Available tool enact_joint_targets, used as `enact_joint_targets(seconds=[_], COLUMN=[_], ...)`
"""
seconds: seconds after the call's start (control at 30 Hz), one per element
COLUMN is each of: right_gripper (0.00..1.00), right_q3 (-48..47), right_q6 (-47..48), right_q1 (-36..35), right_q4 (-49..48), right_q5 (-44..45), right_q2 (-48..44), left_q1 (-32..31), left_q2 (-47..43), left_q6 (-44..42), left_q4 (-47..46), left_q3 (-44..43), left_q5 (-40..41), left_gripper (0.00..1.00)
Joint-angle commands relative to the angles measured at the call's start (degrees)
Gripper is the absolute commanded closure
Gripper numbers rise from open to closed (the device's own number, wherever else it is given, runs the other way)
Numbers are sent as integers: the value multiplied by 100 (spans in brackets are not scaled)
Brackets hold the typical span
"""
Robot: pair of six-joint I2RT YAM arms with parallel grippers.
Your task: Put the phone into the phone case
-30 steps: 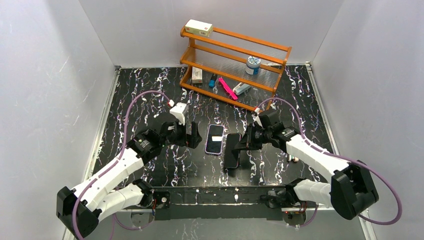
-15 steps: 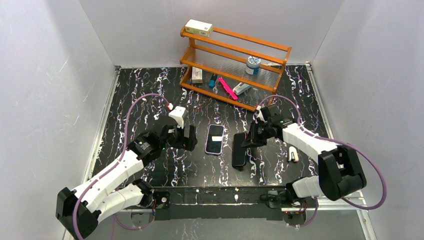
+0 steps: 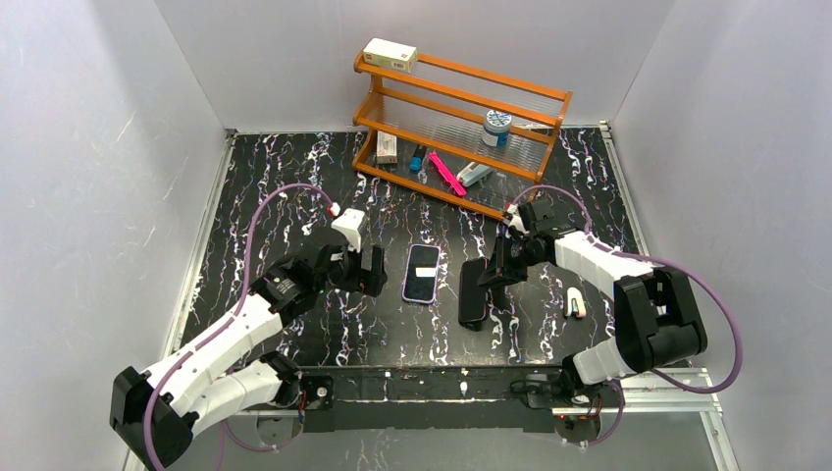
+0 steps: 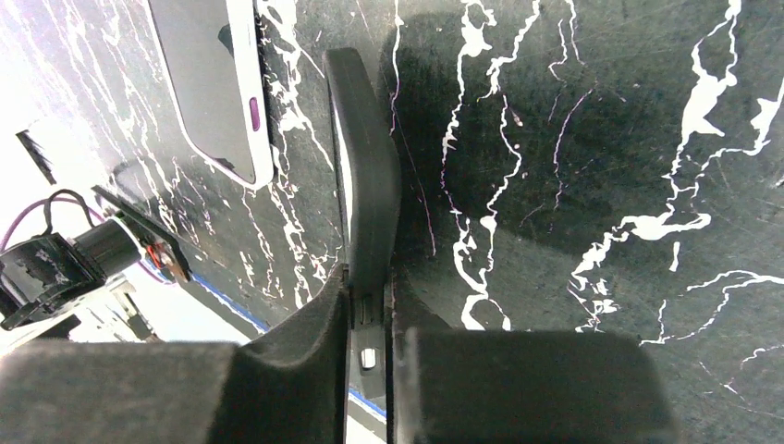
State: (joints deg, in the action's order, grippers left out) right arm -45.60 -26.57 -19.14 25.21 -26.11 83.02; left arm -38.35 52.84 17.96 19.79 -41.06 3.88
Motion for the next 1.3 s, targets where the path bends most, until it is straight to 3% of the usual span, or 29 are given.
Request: enact_joint_targets(seconds=[0.0,0.33,0.57,0.7,0.77,1.27], right_gripper=[77,50,37,18,4,1], right_q3=[-199,-330,-484,-572,-629,-1625], right_q6=[186,-120,-260,-335,-340,-442], right_q1=[83,112,116,112,112,112], right_q4=[63,454,794,831,796,538], right_q5=[275,775,772,527,474,962], right_q2=[61,-240,-622,-1024,-1272,-3230], left_q1=[13,16,13,16,14,17], left_q2=[-10,-17,7,14,45,89], left_q6=[-72,-69,354,775,1015,1300], left_q4=[88,88,90,91,172,802], left_q3=[-28,-36,-114,-267,-448,-2321], left_q5=[61,9,-179,-332,-240,212], left_gripper=[2,2,2,2,2,2])
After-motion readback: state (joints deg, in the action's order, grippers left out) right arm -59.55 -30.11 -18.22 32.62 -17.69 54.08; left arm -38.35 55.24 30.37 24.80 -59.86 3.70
